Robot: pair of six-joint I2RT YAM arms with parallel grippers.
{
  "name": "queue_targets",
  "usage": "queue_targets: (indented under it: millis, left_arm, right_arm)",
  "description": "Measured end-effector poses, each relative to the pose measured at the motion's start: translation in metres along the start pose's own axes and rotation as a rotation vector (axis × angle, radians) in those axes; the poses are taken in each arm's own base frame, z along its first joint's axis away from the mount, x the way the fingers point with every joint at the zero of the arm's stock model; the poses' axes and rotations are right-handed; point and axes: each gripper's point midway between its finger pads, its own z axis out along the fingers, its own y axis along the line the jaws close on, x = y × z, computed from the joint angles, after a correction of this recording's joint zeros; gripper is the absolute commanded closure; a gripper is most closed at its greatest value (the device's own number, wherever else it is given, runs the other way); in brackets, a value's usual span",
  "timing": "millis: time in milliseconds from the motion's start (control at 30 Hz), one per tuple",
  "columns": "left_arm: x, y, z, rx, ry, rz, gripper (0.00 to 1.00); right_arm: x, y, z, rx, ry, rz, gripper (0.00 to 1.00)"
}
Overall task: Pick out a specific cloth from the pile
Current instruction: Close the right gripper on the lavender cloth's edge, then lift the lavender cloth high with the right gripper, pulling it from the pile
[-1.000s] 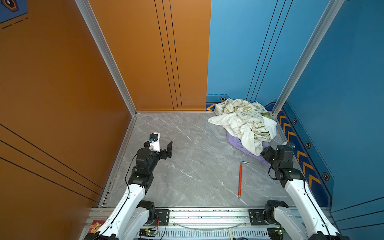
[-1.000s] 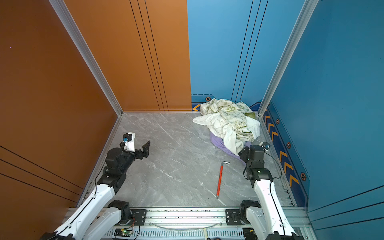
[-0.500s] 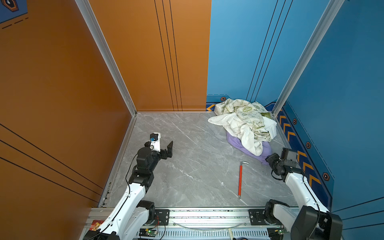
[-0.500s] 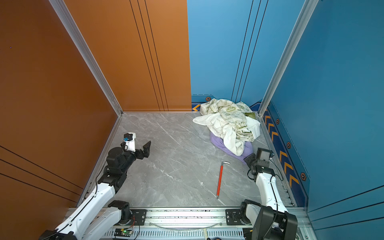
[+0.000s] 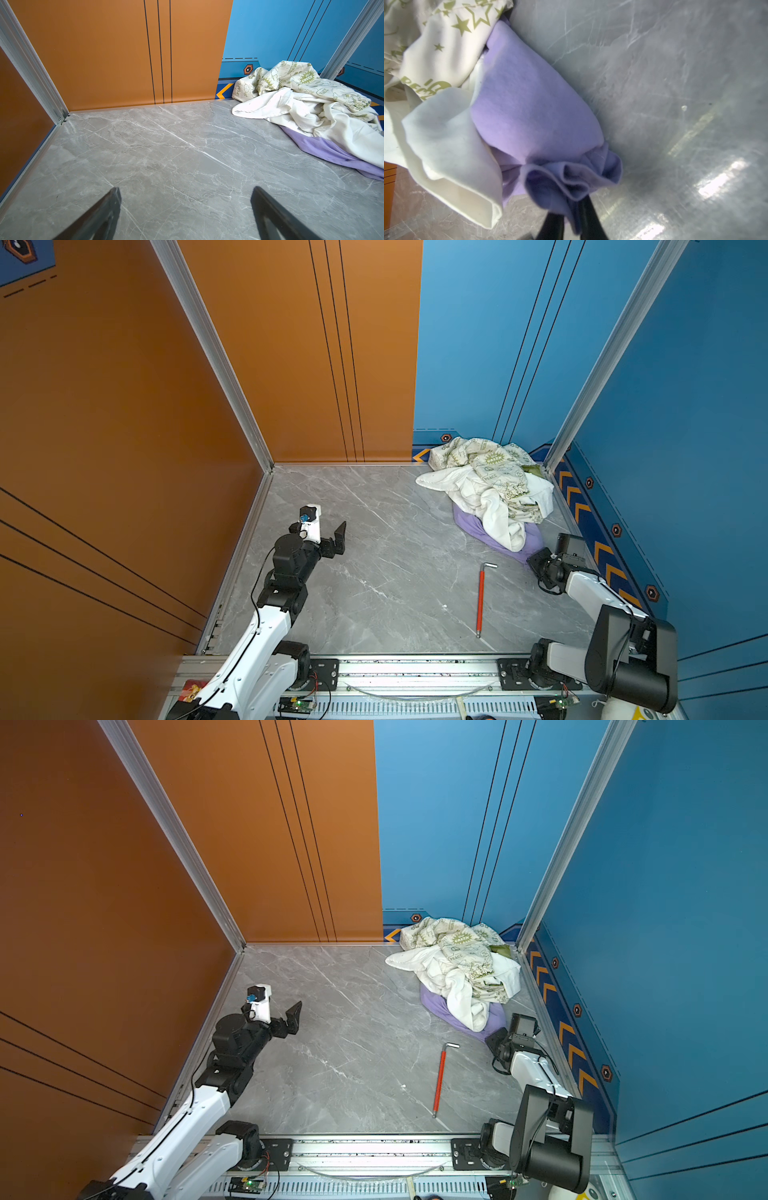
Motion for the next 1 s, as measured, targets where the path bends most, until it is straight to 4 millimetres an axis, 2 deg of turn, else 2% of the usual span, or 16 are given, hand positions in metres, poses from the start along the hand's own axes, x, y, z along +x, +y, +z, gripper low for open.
queue_targets:
  millis: [67,300,733,1000]
  left_arm:
    - [0.000,0.000,0.000,0.000,0.000,0.000,0.02]
    - [0.001,0.000,0.001,0.003,0.003,-0.002,0.02]
    - [0.002,-0.001,0.001,0.007,0.007,-0.004,0.02]
    - [0.002,-0.001,0.001,0.007,0.007,-0.004,0.02]
  right_arm:
    - [-0.002,0.003,-0.001,-0.011,-0.006,0.005,1.00]
    - [-0.018,0.028,-0.027,-0.120,-0.088,0.018,1.00]
    - [-0.062,0.101,-0.087,-0.367,-0.201,0.080,1.00]
    - [-0.074,0.150,-0.120,-0.510,-0.225,0.088,1.00]
